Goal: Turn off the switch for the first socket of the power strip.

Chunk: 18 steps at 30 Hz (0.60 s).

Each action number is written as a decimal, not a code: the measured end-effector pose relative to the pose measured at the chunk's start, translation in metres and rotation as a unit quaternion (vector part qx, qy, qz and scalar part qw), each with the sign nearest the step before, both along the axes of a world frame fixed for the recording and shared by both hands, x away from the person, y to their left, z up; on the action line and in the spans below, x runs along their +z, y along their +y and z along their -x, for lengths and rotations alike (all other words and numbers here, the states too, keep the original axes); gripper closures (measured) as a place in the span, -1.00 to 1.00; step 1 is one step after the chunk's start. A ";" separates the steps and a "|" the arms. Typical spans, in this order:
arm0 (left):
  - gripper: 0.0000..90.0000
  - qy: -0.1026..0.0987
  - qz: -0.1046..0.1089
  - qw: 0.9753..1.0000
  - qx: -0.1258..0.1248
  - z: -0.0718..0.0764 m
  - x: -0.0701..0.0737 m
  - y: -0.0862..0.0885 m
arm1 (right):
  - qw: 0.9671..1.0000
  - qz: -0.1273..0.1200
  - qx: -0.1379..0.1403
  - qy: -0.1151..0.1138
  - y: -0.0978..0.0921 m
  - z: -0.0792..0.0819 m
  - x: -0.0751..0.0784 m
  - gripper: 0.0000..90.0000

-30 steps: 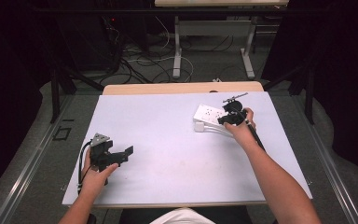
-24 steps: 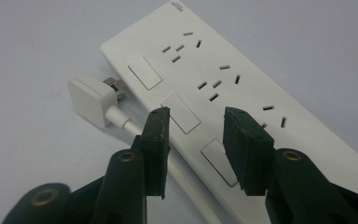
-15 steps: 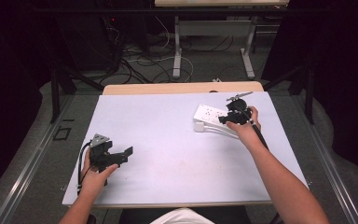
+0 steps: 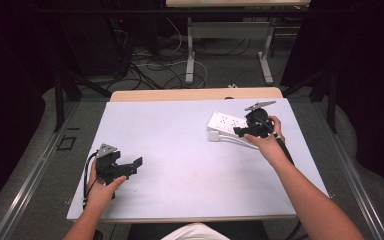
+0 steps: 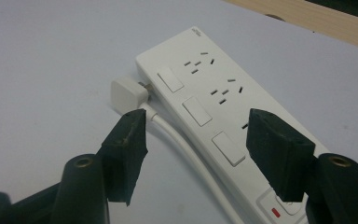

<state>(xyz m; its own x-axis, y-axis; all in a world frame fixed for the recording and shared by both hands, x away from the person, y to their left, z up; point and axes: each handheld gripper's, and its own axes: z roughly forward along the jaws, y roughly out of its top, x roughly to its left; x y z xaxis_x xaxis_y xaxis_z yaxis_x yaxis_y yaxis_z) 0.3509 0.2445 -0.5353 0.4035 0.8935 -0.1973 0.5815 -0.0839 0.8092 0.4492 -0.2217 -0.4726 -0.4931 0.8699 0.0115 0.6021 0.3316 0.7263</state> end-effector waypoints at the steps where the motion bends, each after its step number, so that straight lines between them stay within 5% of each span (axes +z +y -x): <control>1: -0.91 -0.003 0.001 1.000 0.002 0.000 0.000 0.000 | 1.000 0.001 -0.001 -0.002 0.001 0.003 0.001 -0.19; 13: -0.91 -0.004 0.001 1.000 0.002 0.000 0.000 0.000 | 1.000 -0.010 0.017 -0.018 0.011 0.032 0.009 -0.64; 18: -0.91 -0.004 0.001 1.000 0.002 0.001 0.000 0.000 | 0.999 -0.015 0.024 -0.027 0.012 0.044 0.009 -0.66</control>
